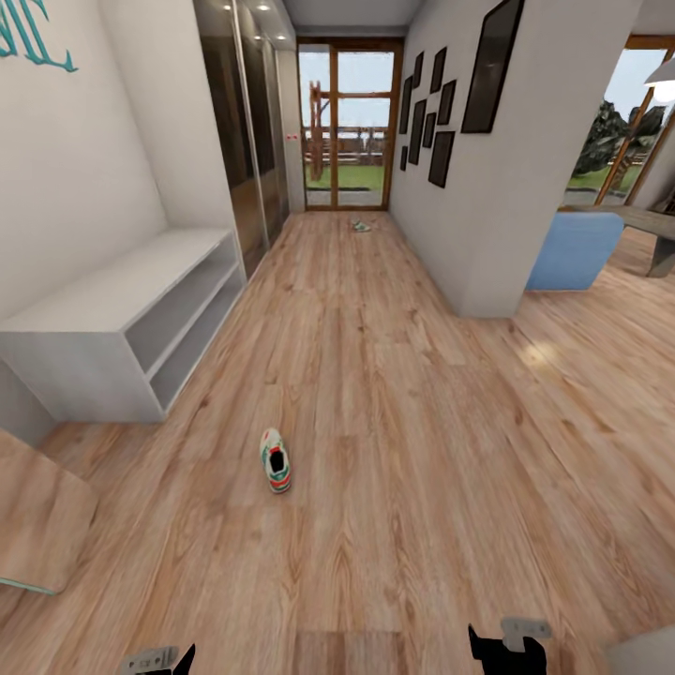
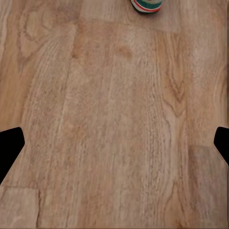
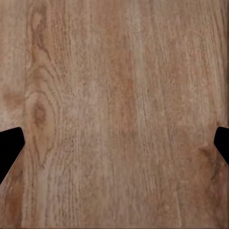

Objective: Pick up the two gym shoes and the two sandals from the corridor floor and place them onto the hallstand (shoe rack) in the corridor, making sure they are on the rack and not on the floor. Arrange them so the two gym shoes are next to each other and the two sandals are next to each other.

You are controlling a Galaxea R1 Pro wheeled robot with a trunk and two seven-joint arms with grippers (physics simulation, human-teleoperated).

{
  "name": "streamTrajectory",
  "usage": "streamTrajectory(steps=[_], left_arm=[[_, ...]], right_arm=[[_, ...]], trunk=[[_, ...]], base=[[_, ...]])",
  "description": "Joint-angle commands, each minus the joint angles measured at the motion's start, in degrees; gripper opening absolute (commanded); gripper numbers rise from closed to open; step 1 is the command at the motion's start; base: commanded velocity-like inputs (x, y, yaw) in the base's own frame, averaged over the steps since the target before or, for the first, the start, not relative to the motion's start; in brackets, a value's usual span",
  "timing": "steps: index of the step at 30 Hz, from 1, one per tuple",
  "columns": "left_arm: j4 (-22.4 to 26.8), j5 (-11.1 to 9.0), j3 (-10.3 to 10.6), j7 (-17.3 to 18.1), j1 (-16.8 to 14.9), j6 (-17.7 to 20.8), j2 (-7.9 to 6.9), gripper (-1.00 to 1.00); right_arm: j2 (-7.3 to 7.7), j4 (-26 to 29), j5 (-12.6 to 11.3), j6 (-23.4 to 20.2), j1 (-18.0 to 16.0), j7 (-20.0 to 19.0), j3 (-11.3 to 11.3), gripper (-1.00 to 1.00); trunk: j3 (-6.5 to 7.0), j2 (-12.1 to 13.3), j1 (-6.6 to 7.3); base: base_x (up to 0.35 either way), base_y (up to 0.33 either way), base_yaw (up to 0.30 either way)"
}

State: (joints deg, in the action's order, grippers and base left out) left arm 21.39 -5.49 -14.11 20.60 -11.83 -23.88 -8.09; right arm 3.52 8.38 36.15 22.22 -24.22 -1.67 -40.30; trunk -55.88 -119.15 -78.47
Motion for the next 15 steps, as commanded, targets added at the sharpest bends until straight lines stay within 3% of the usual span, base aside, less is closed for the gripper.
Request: streamTrajectory(steps=[1,15], left_arm=[[-0.05,-0.57,-0.2,0.59,-0.03,0.06,0.01,1.0],[-0.04,-0.57,-0.21,0.59,-0.03,0.06,0.01,1.0]], right_arm=[[-0.02,-0.07,0.35,0.21,-0.04,-0.17,-0.49,1.0],[-0.18,-0.12,0.25,0.26,-0.04,-0.09,-0.49,1.0]], trunk=[[-0.04,-0.02,-0.02],[-0.04,-0.02,-0.02]], base=[[0.277,-0.171,0.0],[0.277,-0.171,0.0]])
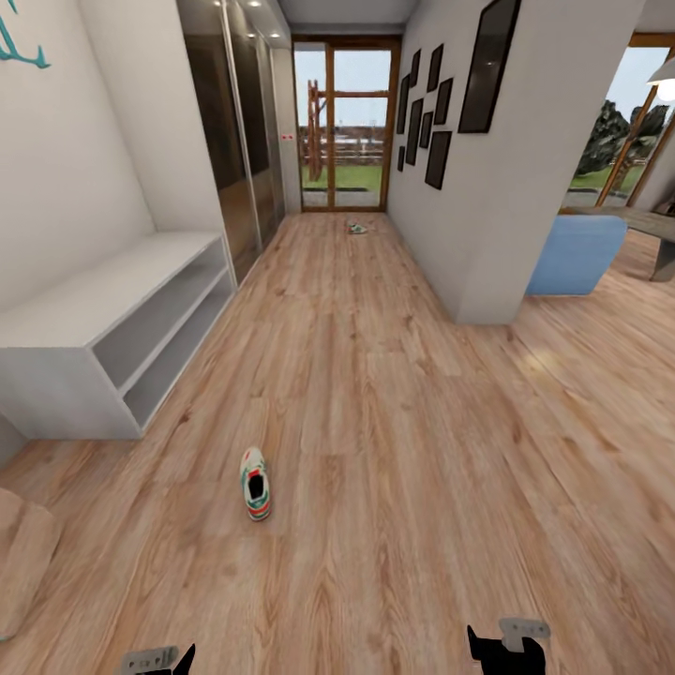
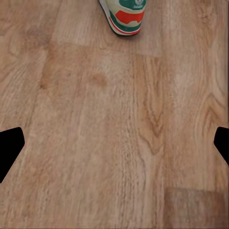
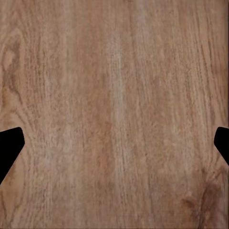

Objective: Pick up the two gym shoes and the two sandals from the corridor floor and place them onto the hallstand (shoe rack) in the corridor, making sure they are on the rack and not on the floor. Arrange them so the two gym shoes are next to each other and the two sandals are next to each other.

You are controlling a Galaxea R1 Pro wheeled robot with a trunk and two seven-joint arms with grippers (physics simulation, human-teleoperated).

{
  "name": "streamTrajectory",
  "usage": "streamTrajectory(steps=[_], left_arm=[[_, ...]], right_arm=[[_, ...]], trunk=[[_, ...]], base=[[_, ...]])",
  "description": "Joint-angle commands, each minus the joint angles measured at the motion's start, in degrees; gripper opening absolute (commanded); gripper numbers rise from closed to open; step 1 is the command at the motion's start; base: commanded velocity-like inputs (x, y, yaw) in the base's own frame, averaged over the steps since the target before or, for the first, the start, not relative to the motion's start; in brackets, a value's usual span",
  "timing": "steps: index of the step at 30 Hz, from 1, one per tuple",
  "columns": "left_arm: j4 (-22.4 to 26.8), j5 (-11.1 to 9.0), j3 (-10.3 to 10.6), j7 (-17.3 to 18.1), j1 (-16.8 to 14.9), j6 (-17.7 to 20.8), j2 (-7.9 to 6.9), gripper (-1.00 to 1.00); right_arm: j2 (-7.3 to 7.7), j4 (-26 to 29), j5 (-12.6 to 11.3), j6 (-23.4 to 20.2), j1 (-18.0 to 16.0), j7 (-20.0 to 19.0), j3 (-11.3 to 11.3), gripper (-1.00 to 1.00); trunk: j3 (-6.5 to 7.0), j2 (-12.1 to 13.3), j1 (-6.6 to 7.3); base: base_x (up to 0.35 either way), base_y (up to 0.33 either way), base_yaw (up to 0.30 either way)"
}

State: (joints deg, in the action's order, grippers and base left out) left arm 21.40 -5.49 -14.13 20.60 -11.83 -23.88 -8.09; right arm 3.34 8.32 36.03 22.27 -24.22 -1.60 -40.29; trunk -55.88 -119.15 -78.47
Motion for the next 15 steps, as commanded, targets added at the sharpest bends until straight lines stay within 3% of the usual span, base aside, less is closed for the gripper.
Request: streamTrajectory(steps=[1,15], left_arm=[[-0.05,-0.57,-0.2,0.59,-0.03,0.06,0.01,1.0],[-0.04,-0.59,-0.2,0.59,-0.03,-0.02,-0.04,1.0]], right_arm=[[0.02,-0.06,0.36,0.2,-0.04,-0.17,-0.49,1.0],[0.07,-0.06,0.36,0.15,-0.04,-0.16,-0.49,1.0]], trunk=[[-0.04,-0.02,-0.02],[-0.04,-0.02,-0.02]], base=[[0.277,-0.171,0.0],[0.287,-0.167,0.0]])
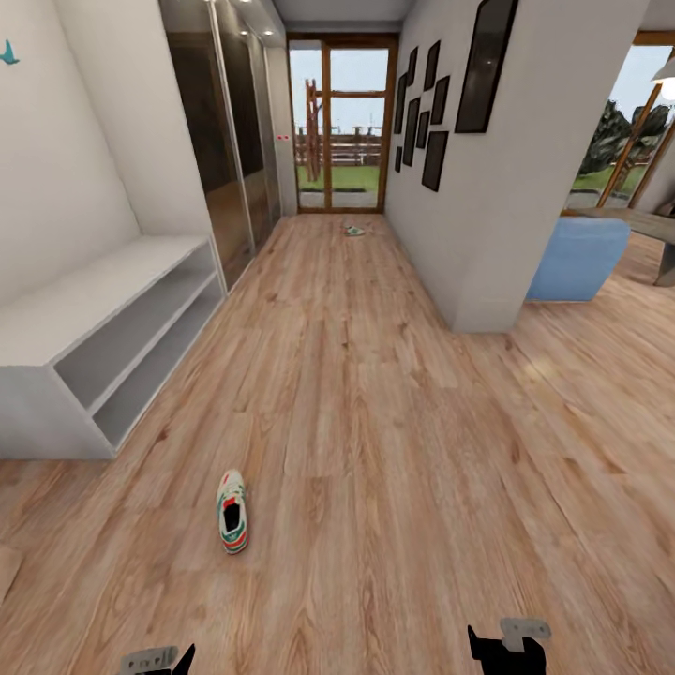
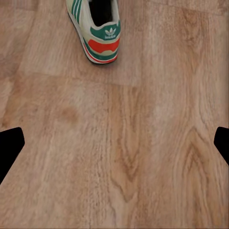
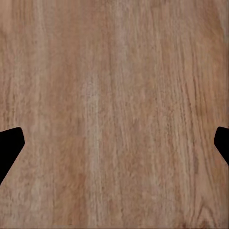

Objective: Pick up the two gym shoes and the two sandals from the corridor floor and place them onto the hallstand (shoe rack) in the corridor, making sure they are on the rack and not on the floor. Arrange them so the two gym shoes are next to each other and the two sandals are next to each other.

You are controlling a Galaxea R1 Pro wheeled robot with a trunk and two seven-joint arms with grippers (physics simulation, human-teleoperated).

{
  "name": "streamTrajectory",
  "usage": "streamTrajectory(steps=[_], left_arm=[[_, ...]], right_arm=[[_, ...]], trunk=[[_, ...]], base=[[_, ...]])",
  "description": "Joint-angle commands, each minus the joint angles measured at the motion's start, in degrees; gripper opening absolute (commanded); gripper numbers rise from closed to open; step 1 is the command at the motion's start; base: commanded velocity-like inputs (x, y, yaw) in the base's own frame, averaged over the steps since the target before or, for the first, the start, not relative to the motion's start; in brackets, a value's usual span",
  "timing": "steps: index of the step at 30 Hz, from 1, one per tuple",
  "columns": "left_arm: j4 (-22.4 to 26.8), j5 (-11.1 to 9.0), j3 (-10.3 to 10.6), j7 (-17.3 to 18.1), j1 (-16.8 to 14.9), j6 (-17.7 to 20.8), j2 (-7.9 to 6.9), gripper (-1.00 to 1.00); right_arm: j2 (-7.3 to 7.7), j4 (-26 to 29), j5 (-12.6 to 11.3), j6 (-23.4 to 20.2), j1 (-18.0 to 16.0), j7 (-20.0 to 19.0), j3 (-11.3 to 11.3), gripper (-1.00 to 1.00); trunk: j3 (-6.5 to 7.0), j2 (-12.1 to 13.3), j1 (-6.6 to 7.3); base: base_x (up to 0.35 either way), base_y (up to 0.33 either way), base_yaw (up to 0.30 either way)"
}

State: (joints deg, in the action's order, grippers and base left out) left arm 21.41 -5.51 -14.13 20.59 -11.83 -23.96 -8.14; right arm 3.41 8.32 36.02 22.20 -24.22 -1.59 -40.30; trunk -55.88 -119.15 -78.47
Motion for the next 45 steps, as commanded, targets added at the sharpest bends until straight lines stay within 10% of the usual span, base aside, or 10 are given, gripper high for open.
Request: streamTrajectory(steps=[1,34,45], left_arm=[[-0.05,-0.59,-0.19,0.59,-0.03,0.06,0.0,1.0],[0.0,-0.75,-0.65,0.07,-0.03,0.07,-0.01,1.0],[-0.01,0.31,-0.01,-12.31,-8.97,2.78,2.54,1.0]], right_arm=[[0.0,-0.06,0.36,0.22,-0.04,-0.17,-0.49,1.0],[-0.42,-0.04,0.43,0.16,-0.04,-0.29,-0.44,1.0],[-2.39,10.87,0.42,-0.5,-4.29,-0.86,-0.19,1.0]], trunk=[[-0.04,-0.02,-0.02],[-0.27,-0.02,-0.02],[-0.32,-0.02,-0.02]], base=[[0.307,-0.138,0.0],[0.268,-0.027,0.05],[0.003,0.0,0.029]])
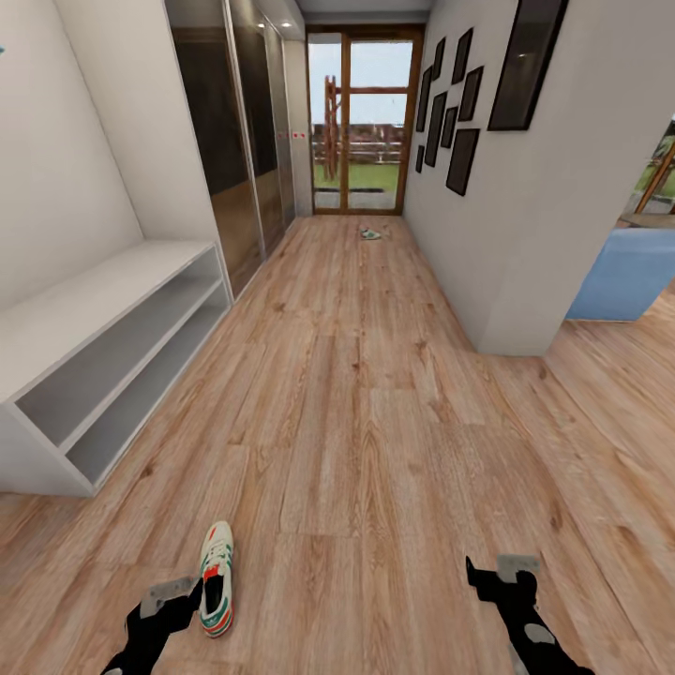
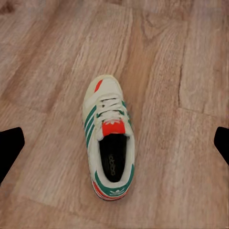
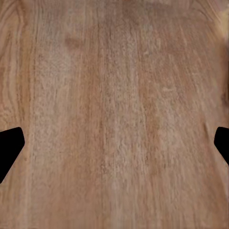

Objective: Pick up the two gym shoes and the two sandals from the corridor floor and place them onto the hallstand (shoe rack) in the corridor, making sure they are on the rack and not on the floor. Arrange them so the two gym shoes are next to each other and the two sandals are next to each other.

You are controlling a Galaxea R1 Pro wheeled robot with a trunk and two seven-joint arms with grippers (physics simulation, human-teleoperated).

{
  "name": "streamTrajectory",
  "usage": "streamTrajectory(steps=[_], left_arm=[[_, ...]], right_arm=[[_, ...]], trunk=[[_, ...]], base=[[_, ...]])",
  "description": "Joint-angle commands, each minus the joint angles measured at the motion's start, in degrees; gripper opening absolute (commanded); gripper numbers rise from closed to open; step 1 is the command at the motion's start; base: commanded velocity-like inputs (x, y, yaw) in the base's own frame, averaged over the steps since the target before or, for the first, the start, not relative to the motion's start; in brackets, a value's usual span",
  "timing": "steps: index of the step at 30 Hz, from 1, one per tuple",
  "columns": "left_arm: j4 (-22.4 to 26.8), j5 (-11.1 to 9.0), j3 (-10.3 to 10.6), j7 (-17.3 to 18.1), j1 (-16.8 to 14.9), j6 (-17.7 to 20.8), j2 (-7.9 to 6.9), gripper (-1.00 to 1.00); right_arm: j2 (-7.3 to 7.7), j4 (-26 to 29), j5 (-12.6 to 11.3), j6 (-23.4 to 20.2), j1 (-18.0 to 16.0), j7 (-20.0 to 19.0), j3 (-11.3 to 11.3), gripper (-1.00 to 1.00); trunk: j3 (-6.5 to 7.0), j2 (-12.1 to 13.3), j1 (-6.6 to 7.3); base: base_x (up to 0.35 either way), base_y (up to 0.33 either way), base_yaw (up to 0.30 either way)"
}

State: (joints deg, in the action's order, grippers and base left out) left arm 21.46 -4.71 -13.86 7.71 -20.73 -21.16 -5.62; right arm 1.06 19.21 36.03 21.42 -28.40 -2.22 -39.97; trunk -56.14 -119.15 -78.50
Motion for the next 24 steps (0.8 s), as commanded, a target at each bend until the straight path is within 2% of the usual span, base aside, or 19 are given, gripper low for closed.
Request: streamTrajectory(steps=[1,3,7,9,16,17,24], left_arm=[[-0.07,-0.13,-0.28,0.39,-0.66,0.59,0.1,1.0],[-0.09,0.89,-0.32,-0.29,-1.97,2.86,0.26,1.0],[-0.06,1.76,-0.39,-1.63,-2.84,4.88,0.34,1.0],[-0.03,2.27,-0.41,-2.74,-2.98,5.38,0.33,1.0],[-0.02,2.53,-0.38,-3.01,-2.79,4.45,0.31,1.0],[-0.04,2.62,-0.38,-3.04,-2.78,4.32,0.33,1.0],[-0.02,3.0,-0.24,-3.01,-2.82,4.47,0.51,1.0]], right_arm=[[-0.22,0.31,0.42,0.21,-0.79,-0.23,-0.5,1.0],[-0.59,0.95,0.43,-0.42,-2.76,-0.24,-0.47,1.0],[-0.81,1.41,0.44,-2.52,-4.85,-0.45,-0.46,1.0],[-0.87,1.78,0.44,-5.62,-6.13,-2.58,-0.41,1.0],[-0.54,2.06,0.46,-6.77,-6.51,-7.69,-0.44,1.0],[-0.38,2.26,0.45,-6.91,-6.55,-9.76,-0.45,1.0],[-0.33,3.23,0.52,-6.98,-6.58,-11.15,-0.39,1.0]], trunk=[[-0.06,-0.02,0.01],[-0.06,-0.02,0.01],[-0.06,-0.02,0.01],[-0.06,-0.02,0.01],[-0.06,-0.02,0.01],[-0.06,-0.02,0.01],[-0.06,-0.02,0.01]], base=[[0.0,0.0,0.003],[0.0,0.0,0.002],[0.0,0.0,0.0],[0.0,0.0,0.0],[0.1,0.0,0.0],[0.287,0.0,0.0],[0.32,0.0,0.0]])
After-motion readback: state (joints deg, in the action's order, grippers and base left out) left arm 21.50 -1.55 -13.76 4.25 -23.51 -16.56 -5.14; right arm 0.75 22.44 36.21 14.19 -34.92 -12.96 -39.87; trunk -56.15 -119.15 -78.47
